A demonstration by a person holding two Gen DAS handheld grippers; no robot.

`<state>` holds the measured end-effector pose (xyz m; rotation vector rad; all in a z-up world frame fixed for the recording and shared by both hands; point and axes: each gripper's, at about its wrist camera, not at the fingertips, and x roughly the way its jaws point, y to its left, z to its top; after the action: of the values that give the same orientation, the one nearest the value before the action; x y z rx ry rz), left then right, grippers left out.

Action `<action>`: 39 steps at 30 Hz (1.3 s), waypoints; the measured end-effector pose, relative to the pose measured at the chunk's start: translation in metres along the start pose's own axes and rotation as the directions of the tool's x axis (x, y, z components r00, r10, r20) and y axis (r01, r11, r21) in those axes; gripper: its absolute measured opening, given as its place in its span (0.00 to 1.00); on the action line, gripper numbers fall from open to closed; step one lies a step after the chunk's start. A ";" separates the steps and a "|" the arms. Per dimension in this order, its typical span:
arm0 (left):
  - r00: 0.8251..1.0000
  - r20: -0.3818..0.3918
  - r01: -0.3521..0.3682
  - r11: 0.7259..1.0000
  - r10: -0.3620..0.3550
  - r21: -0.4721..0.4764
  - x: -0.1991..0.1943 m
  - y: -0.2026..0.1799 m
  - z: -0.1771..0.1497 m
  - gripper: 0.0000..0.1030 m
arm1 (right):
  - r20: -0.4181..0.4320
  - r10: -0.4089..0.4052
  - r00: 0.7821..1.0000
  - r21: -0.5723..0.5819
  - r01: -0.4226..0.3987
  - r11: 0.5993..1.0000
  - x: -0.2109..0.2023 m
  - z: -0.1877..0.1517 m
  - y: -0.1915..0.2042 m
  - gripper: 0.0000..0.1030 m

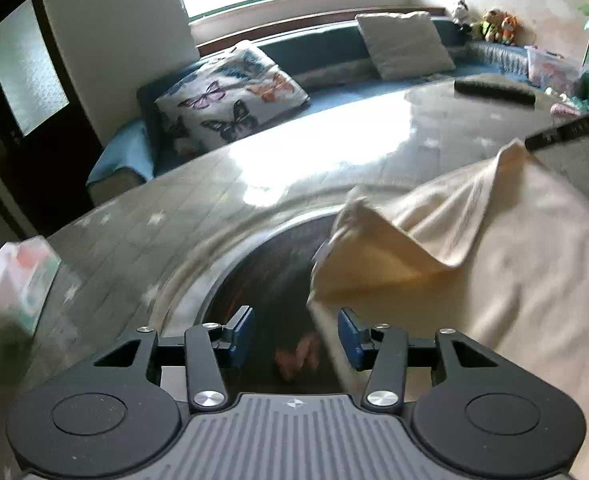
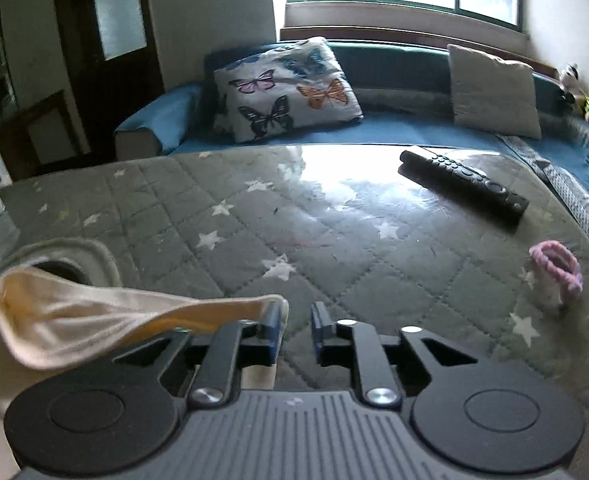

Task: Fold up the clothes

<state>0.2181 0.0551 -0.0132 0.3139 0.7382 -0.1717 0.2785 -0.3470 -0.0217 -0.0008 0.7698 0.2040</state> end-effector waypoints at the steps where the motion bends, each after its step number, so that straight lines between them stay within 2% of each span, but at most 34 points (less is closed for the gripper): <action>1: 1.000 0.006 0.010 1.000 -0.010 0.005 0.005 -0.001 0.004 0.51 | -0.004 0.010 1.000 -0.014 -0.010 1.000 -0.001 -0.001 0.001 0.23; 2: 1.000 0.007 0.006 1.000 -0.006 0.010 0.010 -0.002 0.008 0.51 | -0.008 0.019 1.000 -0.028 -0.019 0.999 -0.002 -0.002 0.002 0.27; 7: 1.000 -0.013 -0.009 1.000 0.009 -0.001 0.040 0.004 0.025 0.51 | -0.040 0.053 0.998 -0.075 -0.056 0.996 0.007 -0.003 0.008 0.37; 11: 1.000 -0.014 0.010 0.999 -0.011 -0.038 0.057 0.014 0.034 0.49 | -0.050 0.060 0.997 -0.089 -0.064 0.994 0.014 0.000 0.013 0.38; 12: 1.000 -0.008 0.018 0.999 -0.018 -0.040 0.059 0.016 0.035 0.46 | -0.053 0.059 0.997 -0.092 -0.064 0.994 0.016 0.001 0.014 0.38; 14: 1.000 0.007 0.013 0.999 -0.013 -0.048 0.063 0.017 0.037 0.19 | -0.057 0.062 0.996 -0.096 -0.067 0.993 0.022 0.002 0.015 0.37; 15: 1.000 0.015 0.010 0.999 -0.009 -0.052 0.065 0.018 0.038 0.10 | -0.050 0.058 0.997 -0.092 -0.062 0.994 0.023 0.004 0.014 0.37; 16: 1.000 0.019 -0.024 0.998 0.025 -0.058 0.067 0.019 0.039 0.06 | -0.043 0.053 0.998 -0.088 -0.057 0.995 0.024 0.005 0.014 0.38; 17: 0.998 0.023 -0.061 0.996 0.063 -0.064 0.068 0.021 0.039 0.06 | -0.033 0.042 0.999 -0.085 -0.045 0.995 0.025 0.005 0.012 0.38; 19: 0.998 0.000 -0.063 0.991 0.063 -0.118 0.073 0.029 0.038 0.10 | -0.030 0.033 0.999 -0.088 -0.035 0.995 0.026 0.006 0.011 0.39; 22: 0.995 -0.019 -0.099 0.986 0.097 -0.133 0.074 0.035 0.033 0.10 | -0.036 0.030 0.999 -0.095 -0.034 0.995 0.022 0.006 0.013 0.39; 24: 0.996 -0.022 -0.090 0.988 0.088 -0.126 0.066 0.034 0.032 0.10 | -0.039 0.038 0.999 -0.117 -0.043 0.992 0.014 0.005 0.016 0.40; 27: 0.997 -0.009 -0.073 0.993 0.073 -0.096 0.048 0.025 0.029 0.17 | -0.048 0.068 0.997 -0.160 -0.075 0.984 -0.004 0.001 0.025 0.44; 29: 0.998 0.004 -0.060 0.996 0.060 -0.071 0.035 0.016 0.026 0.33 | -0.062 0.093 0.994 -0.193 -0.103 0.976 -0.017 -0.004 0.033 0.46; 32: 0.999 0.027 -0.031 0.999 0.032 -0.028 0.010 -0.003 0.017 0.44 | -0.081 0.125 0.989 -0.246 -0.142 0.959 -0.040 -0.016 0.048 0.51; 39: 0.997 0.050 0.051 0.995 -0.056 0.084 -0.042 -0.062 -0.019 0.58 | -0.151 0.217 0.964 -0.390 -0.260 0.883 -0.093 -0.067 0.095 0.55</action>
<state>0.1592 0.0048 -0.0110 0.3673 0.6894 -0.2607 0.1499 -0.2764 0.0019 -0.3162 0.8189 0.6032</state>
